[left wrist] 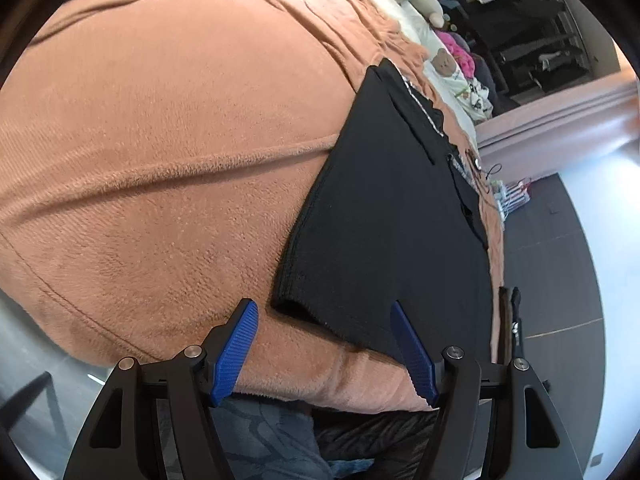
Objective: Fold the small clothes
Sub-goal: 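Grasp the shirt hem with the left tool while the right tool grasps the hem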
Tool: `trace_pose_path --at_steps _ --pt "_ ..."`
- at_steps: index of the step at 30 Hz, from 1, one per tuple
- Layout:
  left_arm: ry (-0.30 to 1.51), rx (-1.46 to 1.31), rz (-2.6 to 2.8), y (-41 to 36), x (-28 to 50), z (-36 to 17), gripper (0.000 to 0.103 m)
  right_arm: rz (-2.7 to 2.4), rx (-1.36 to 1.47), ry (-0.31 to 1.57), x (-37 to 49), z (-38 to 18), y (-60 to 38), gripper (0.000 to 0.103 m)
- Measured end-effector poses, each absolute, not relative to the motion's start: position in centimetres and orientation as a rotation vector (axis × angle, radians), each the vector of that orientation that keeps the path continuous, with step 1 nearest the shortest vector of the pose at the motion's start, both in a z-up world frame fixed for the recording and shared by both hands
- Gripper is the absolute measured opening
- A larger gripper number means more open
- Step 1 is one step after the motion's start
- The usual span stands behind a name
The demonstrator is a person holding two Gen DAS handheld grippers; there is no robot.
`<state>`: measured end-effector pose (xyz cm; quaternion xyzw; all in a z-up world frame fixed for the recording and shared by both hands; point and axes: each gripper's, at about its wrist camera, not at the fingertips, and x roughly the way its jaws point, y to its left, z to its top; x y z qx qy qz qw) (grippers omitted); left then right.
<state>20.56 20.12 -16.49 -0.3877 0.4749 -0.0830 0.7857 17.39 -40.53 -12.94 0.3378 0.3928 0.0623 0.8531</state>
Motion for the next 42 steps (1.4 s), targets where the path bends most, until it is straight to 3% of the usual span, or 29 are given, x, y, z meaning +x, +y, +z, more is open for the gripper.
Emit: trace_pose_path --at_steps 7,10,20,23,26,28,30,42 --pt "1.011 -0.933 -0.192 20.6 20.2 -17.1 0.07 0.197 0.778 0.825 18.6 -14.2 -41.6 0.075" --pt "1.002 -1.029 -0.202 21.0 19.4 -17.6 0.07 0.244 0.831 0.817 18.8 -14.8 -42.1 0.068" --pt "0.965 -1.096 -0.198 20.3 19.2 -17.9 0.07 0.28 0.859 0.824 19.1 -15.4 -41.4 0.068" --pt "0.964 -1.079 -0.188 20.1 19.8 -17.7 0.07 0.256 0.848 0.826 19.8 -15.8 -40.9 0.059" --pt "0.96 -1.07 -0.179 20.1 20.1 -17.6 0.069 0.227 0.871 0.83 20.6 -16.2 -40.8 0.034" --pt "0.959 -1.066 -0.176 20.2 19.9 -17.6 0.066 0.223 0.893 0.841 21.1 -16.6 -40.8 0.012" --pt "0.955 -1.074 -0.177 20.3 19.7 -17.8 0.062 0.213 0.892 0.852 21.1 -16.5 -40.8 0.004" --pt "0.911 -1.178 -0.153 20.4 18.7 -18.4 0.057 0.24 0.964 0.741 18.9 -16.0 -42.1 0.002"
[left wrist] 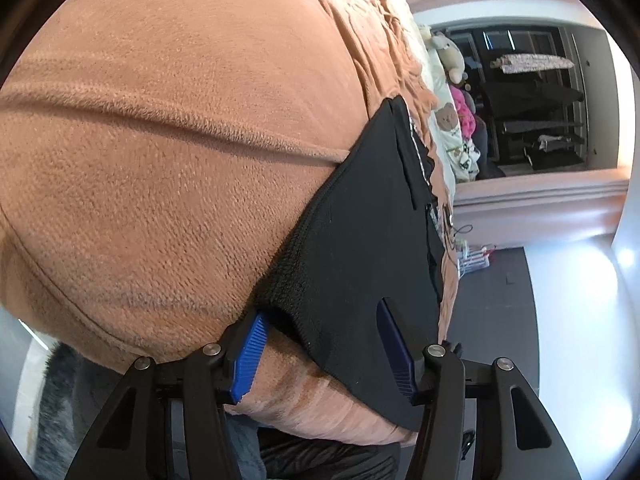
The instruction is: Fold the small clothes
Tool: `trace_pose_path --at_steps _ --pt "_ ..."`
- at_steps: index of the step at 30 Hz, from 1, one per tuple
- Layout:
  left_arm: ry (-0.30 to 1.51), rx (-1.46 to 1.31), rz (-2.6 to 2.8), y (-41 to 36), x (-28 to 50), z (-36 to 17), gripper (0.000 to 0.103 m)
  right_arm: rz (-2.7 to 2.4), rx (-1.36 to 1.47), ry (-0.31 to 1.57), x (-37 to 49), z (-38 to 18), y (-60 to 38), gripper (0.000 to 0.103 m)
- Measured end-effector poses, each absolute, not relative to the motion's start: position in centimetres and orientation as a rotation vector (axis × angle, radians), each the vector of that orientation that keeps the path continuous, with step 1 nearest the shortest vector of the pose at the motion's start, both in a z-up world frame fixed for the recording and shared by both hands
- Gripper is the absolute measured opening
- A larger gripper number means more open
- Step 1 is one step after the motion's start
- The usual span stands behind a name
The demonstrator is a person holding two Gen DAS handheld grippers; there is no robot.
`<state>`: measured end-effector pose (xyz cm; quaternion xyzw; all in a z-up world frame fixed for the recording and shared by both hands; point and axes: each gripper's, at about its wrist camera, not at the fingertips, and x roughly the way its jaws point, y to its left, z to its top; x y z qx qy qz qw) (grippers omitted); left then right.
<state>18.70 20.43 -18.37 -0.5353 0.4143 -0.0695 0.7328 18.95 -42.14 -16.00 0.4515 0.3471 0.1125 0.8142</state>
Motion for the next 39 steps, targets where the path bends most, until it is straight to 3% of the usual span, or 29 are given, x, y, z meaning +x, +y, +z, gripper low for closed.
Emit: trace_pose_path --at_steps 5,7,10,22,25,28,29,30,39 --pt "0.893 -1.184 -0.109 20.2 18.8 -18.5 0.044 0.231 0.982 0.696 18.3 -16.1 -42.5 0.002" --pt "0.896 -1.176 -0.081 20.4 19.0 -18.8 0.028 0.23 0.985 0.704 18.5 -16.6 -42.4 0.002" --pt "0.895 -1.192 -0.066 20.6 19.2 -19.3 0.018 0.234 0.98 0.724 18.6 -17.2 -41.8 0.002" --pt "0.905 -1.183 -0.086 20.1 19.9 -19.4 0.017 0.191 0.888 0.831 20.3 -17.3 -39.0 0.009" --pt "0.905 -1.182 -0.078 20.3 20.3 -19.6 0.006 0.184 0.894 0.827 20.6 -17.0 -39.0 0.009" --pt "0.895 -1.174 -0.082 20.2 20.2 -19.3 0.004 0.184 0.892 0.818 20.4 -16.8 -38.9 0.009" --pt "0.884 -1.175 -0.087 20.2 20.1 -19.1 0.004 0.19 0.888 0.819 20.6 -16.7 -38.8 0.009" --pt "0.865 -1.183 -0.097 20.3 20.0 -18.8 0.003 0.191 0.882 0.816 20.7 -16.3 -38.6 0.002" --pt "0.746 -1.215 -0.147 20.9 19.1 -15.4 0.003 0.156 0.899 0.75 18.5 -14.4 -38.8 0.001"
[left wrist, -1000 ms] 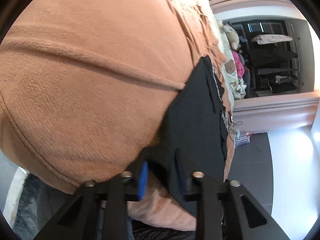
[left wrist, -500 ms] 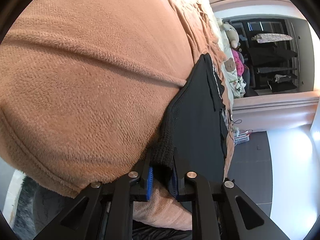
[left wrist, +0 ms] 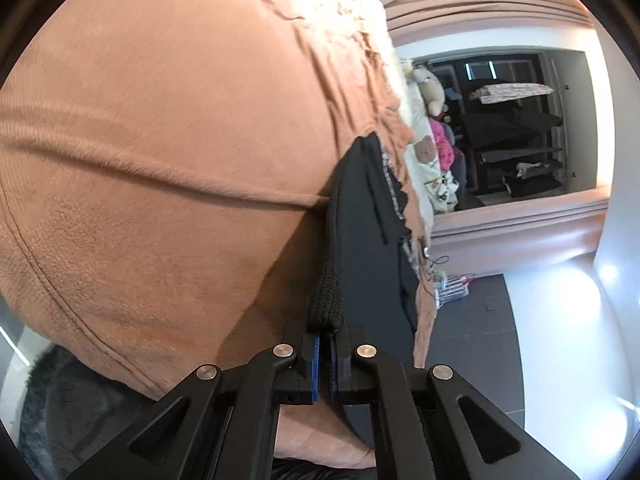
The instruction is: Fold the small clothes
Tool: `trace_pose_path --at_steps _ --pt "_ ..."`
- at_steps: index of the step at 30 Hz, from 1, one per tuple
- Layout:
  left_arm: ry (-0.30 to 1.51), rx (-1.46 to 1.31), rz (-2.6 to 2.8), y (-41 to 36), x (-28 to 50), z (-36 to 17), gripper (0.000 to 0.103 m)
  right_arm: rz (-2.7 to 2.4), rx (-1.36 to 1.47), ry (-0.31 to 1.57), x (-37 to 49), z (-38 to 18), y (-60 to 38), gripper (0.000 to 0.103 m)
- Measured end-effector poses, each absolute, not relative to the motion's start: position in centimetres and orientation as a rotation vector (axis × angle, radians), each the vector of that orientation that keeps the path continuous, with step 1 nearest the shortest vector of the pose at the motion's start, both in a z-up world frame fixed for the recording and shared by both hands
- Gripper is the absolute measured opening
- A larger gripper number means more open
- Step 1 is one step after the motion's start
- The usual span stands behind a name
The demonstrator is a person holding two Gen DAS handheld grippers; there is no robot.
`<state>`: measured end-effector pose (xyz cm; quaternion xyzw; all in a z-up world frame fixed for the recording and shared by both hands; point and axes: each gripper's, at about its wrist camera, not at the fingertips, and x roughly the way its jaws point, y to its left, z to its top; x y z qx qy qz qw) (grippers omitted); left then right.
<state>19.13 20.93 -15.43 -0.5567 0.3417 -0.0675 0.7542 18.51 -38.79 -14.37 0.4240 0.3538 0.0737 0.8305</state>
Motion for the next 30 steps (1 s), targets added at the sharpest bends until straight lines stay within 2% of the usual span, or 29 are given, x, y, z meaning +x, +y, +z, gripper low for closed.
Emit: trace_pose_path --at_steps 16,30 --pt "0.582 -1.224 -0.183 22.3 14.3 -7.9 0.002 0.275 0.929 0.589 12.1 -8.3 -40.2 0.001" --pt "0.525 -1.237 -0.193 22.4 7.4 -4.8 0.002 0.31 0.921 0.574 7.5 -7.1 -41.2 0.001"
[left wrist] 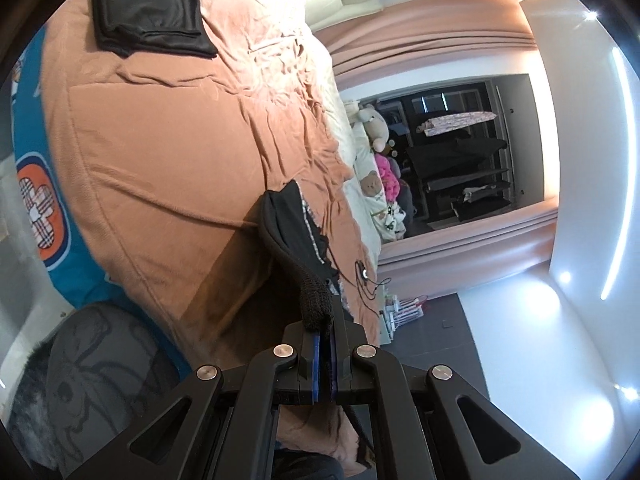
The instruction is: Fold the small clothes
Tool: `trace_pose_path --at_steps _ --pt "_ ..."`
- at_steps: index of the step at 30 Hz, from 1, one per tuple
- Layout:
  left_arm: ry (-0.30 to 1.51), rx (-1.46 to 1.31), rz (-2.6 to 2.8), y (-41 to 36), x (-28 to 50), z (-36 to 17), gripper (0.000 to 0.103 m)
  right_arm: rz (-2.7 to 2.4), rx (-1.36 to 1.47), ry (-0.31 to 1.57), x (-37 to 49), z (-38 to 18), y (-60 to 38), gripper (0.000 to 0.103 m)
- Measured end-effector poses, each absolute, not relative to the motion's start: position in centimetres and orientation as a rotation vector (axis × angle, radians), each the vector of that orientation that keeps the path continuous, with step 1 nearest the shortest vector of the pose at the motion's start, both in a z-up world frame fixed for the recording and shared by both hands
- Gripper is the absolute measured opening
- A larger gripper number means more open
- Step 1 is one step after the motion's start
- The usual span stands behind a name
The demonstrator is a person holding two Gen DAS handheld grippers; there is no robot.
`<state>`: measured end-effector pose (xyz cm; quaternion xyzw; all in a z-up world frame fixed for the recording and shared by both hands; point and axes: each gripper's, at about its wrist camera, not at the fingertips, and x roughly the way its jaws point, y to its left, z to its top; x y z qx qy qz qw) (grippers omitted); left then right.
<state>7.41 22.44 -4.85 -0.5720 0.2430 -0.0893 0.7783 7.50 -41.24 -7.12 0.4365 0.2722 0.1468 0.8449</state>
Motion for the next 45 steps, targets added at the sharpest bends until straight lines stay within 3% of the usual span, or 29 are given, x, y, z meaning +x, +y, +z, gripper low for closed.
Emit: trace_pose_path --at_steps 21,45 --pt "0.362 -1.211 -0.241 21.8 -2.5 1.6 0.002 0.376 0.905 0.506 1.8 -6.3 -43.1 0.001" --pt "0.484 -1.163 -0.175 21.8 17.4 2.0 0.003 0.321 0.907 0.559 18.2 -5.3 -41.8 0.001"
